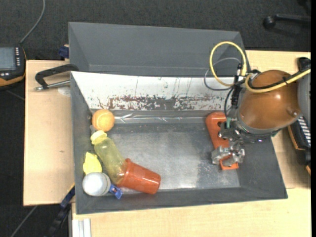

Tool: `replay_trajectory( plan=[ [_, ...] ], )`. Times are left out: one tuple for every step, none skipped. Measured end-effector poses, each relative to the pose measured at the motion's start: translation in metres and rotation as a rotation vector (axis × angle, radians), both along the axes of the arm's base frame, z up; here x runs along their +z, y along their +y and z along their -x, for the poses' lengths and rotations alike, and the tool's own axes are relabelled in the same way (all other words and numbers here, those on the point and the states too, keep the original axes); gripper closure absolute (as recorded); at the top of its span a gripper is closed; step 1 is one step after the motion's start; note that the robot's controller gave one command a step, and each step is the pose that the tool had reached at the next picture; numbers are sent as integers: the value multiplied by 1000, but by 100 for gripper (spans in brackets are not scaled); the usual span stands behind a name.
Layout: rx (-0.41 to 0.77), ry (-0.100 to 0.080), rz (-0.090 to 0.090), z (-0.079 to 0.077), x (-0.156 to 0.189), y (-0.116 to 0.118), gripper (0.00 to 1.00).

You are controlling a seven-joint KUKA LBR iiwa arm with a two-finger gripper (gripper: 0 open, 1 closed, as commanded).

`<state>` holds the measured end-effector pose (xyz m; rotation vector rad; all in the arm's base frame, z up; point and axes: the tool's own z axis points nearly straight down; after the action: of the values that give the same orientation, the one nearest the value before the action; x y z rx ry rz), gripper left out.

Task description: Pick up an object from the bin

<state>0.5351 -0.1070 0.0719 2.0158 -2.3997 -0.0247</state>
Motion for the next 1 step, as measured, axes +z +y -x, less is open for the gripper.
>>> replay_trajectory(
  plan=[
    [28, -10, -3, 4, 26, 1, 100]
  ],
)
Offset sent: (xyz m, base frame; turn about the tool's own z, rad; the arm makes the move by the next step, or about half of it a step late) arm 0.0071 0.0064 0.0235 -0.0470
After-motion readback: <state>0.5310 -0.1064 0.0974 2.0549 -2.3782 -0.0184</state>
